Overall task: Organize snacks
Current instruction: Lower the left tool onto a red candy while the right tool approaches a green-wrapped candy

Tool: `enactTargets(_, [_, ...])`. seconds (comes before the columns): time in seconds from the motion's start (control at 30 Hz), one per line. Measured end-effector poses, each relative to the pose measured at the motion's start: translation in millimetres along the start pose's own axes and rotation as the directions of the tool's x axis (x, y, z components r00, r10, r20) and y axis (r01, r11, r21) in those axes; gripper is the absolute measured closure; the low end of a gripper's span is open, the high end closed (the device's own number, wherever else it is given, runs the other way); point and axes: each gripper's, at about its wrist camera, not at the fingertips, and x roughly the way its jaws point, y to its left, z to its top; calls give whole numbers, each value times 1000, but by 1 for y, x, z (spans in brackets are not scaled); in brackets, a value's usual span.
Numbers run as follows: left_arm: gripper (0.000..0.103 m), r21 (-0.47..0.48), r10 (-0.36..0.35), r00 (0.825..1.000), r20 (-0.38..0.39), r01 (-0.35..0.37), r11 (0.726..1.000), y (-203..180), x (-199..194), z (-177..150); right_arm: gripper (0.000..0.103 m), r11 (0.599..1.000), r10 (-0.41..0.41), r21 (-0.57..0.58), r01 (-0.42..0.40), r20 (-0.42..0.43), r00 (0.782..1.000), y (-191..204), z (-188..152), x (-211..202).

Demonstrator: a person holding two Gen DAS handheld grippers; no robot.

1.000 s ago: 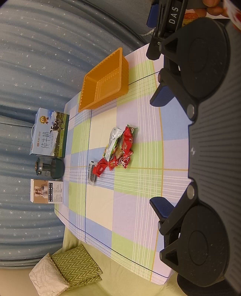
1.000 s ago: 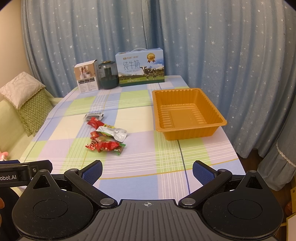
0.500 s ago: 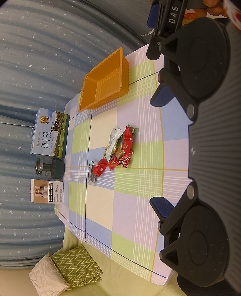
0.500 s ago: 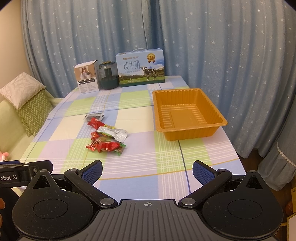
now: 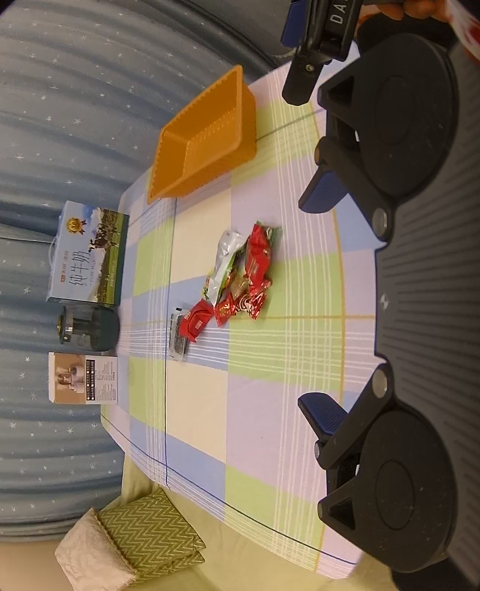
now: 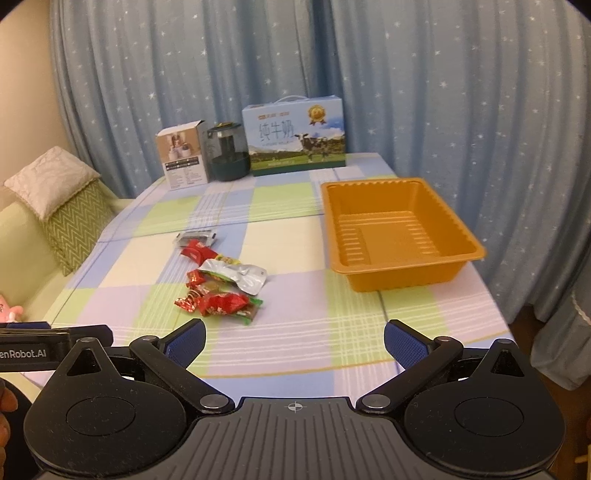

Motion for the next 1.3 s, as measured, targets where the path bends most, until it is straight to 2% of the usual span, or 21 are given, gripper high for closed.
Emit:
enactTargets(0.1, [5, 7, -23, 1000, -17, 24, 1000, 6, 20, 4, 1, 1000, 12, 0, -12, -8, 1000, 0, 0, 20])
enactTargets(0.33, [7, 82, -101, 995, -20, 102, 991, 8, 67, 19, 1, 1000, 28, 6, -28, -21, 999, -1, 0, 67])
enactTargets(0.4, [7, 118, -142, 990, -17, 143, 983, 6, 81, 24, 5, 999, 38, 9, -38, -23, 999, -2, 0, 80])
enactTargets(0.43, [7, 139, -169, 985, -17, 170, 976, 5, 88, 26, 12, 999, 42, 11, -42, -29, 999, -3, 0, 87])
enactTargets(0.53, [10, 184, -232, 972, -36, 234, 955, 3, 111, 32, 15, 999, 41, 27, -39, -50, 998, -6, -2, 108])
enactTargets(0.73, [24, 265, -290, 955, -63, 296, 917, -1, 152, 43, 17, 997, 23, 70, -18, -67, 997, -16, -6, 133])
enactTargets(0.87, [33, 305, -345, 935, -82, 353, 885, -7, 170, 49, 17, 998, 26, 65, -22, -72, 997, -15, -8, 141])
enactTargets(0.97, [40, 346, -357, 928, -102, 370, 862, -16, 181, 50, 17, 996, 24, 88, -17, -81, 996, -17, -9, 147])
enactTargets(1.07, [51, 393, -352, 928, -125, 372, 841, -24, 190, 48, 17, 995, 13, 101, -5, -76, 997, -18, -9, 150])
enactTargets(1.17, [67, 430, -326, 935, -142, 355, 830, -29, 197, 45, 17, 994, 0, 113, 9, -75, 997, -21, -9, 152])
enactTargets(1.3, [71, 453, -320, 938, -136, 346, 822, -31, 194, 42, 17, 994, -2, 112, 11, -82, 997, -21, -9, 155])
